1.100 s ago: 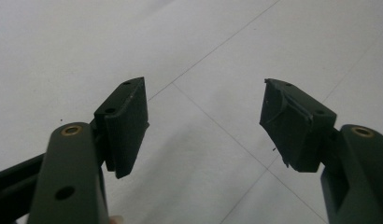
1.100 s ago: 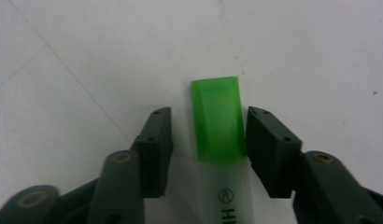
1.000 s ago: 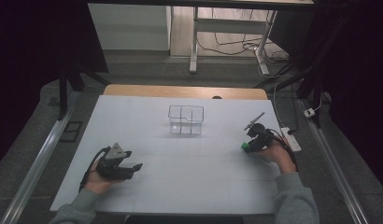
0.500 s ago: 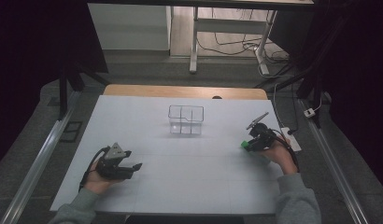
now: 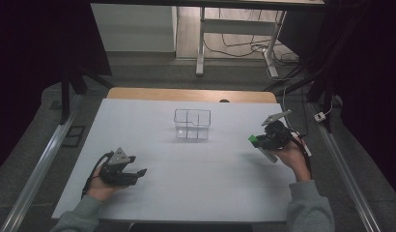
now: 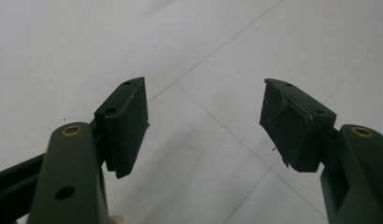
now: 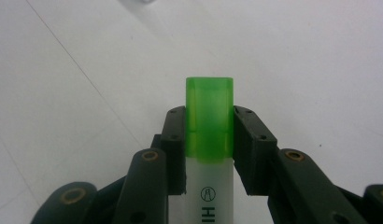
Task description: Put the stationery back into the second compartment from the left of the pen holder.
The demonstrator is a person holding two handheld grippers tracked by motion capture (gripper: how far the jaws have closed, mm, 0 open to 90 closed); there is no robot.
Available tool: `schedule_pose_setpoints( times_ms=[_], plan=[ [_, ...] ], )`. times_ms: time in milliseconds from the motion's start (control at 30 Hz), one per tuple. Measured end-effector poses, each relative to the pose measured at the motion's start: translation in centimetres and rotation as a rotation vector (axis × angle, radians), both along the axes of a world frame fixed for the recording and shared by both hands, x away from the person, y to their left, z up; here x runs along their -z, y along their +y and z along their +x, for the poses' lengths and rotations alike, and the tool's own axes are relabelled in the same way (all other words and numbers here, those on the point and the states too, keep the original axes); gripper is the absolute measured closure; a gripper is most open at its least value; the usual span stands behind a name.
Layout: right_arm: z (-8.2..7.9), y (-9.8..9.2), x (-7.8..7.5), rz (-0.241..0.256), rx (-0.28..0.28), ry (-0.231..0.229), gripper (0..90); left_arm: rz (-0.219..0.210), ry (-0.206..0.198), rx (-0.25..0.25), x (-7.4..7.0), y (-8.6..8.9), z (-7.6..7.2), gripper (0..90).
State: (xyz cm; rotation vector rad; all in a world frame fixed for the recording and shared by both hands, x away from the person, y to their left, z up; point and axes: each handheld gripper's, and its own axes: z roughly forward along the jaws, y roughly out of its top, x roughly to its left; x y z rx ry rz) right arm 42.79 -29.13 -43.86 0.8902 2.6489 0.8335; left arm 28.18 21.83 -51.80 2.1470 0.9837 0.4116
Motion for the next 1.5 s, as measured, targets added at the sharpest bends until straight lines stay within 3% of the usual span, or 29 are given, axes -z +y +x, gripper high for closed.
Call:
schedule_pose_setpoints(
  times_ms=[800,1100,1300,1500],
  plan=[
    [-0.8,0.6,-2.7,0.242,0.048,-0.139,66.5,0.002,-0.005,-0.004,0.0,0.1,0.0,32.1],
    [-0.4,1.5,-3.8,0.365,0.063,-0.202,66.5,-0.013,-0.006,-0.03,-0.2,0.4,0.0,31.9],
    [0.4,2.0,-3.9,0.424,0.067,-0.21,66.5,-0.007,0.0,-0.021,-0.1,0.3,0.1,31.7],
    [0.7,3.4,-3.9,0.443,0.044,-0.211,66.5,-0.003,0.001,-0.013,-0.1,0.2,0.1,31.6]
  ],
)
